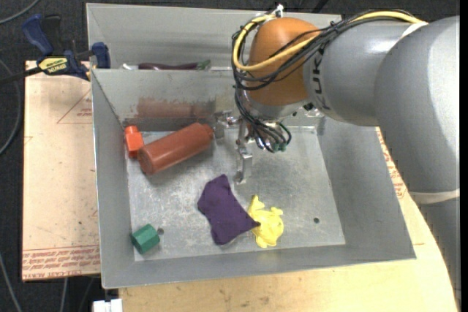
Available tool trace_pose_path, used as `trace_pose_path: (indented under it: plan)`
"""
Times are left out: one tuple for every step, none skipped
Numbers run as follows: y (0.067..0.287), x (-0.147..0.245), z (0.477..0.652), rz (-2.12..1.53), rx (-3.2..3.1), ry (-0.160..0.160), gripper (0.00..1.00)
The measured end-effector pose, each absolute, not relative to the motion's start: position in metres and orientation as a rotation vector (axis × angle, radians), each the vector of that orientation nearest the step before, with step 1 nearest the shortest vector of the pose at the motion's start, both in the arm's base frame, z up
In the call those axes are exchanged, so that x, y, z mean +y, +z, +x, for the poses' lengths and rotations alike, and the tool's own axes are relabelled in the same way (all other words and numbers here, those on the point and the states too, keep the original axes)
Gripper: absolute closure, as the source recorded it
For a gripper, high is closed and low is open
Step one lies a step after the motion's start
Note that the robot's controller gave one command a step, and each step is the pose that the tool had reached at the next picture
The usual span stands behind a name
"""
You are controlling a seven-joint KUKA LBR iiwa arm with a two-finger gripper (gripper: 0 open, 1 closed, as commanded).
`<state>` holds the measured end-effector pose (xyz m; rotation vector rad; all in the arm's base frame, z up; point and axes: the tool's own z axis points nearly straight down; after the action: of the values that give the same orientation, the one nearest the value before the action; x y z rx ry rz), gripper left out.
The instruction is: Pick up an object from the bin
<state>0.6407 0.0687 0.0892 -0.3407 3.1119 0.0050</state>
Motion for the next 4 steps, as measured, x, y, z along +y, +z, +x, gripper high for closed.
trace_pose_path:
  plan:
    - [0.084,0.088,0.642,-0.518,3.089,-0.001,0.0]
    - [0.084,0.1,0.615,-0.753,3.035,0.002,0.0]
    - [0.071,0.086,0.581,-0.774,3.032,0.0,1.0]
    - [0.071,0.086,0.581,-0.774,3.032,0.0,1.0]
